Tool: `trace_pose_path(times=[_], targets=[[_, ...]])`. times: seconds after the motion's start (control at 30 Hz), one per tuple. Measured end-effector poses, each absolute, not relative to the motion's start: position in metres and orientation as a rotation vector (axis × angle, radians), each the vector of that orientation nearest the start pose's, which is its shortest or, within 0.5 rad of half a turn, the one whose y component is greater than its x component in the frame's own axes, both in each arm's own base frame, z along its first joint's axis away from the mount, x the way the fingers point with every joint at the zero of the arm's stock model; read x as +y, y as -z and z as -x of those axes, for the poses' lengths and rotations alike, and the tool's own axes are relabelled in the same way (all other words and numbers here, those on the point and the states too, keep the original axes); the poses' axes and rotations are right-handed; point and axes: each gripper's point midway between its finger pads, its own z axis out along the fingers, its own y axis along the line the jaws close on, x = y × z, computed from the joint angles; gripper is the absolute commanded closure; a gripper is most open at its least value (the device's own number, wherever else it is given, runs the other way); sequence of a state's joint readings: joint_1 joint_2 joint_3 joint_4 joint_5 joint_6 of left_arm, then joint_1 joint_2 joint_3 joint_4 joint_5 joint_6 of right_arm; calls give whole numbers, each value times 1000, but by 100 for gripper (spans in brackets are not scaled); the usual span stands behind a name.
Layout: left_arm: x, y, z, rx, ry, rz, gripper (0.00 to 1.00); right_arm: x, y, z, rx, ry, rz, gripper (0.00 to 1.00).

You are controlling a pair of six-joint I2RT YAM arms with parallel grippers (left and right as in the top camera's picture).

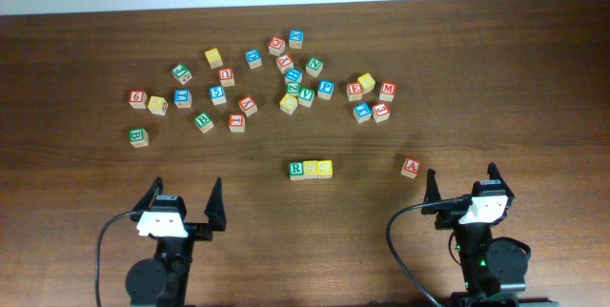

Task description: Spell out RSS

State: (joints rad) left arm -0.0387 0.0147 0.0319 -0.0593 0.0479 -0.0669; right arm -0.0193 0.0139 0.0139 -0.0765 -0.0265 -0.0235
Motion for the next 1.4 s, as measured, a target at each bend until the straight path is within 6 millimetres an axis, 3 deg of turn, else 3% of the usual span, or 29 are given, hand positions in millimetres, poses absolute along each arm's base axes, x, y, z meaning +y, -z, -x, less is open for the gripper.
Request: trace_pose_path(times=[0.07,0.23,0.47,0.73,1.4], targets=[[-12,-159,-246,1647,104,4,1,0,-158,-246,1647,10,23,2],[9,-158,-246,1648,17,64,1,0,-158,-246,1647,11,24,2],[12,-158,-246,1651,-60,9,1,0,-158,-246,1647,11,24,2],[22,-158,-245,1646,-41,131,1,0,-158,-246,1647,10,24,2],[22,-158,-245,1649,-68,98,1,0,-158,-246,1647,10,23,2]])
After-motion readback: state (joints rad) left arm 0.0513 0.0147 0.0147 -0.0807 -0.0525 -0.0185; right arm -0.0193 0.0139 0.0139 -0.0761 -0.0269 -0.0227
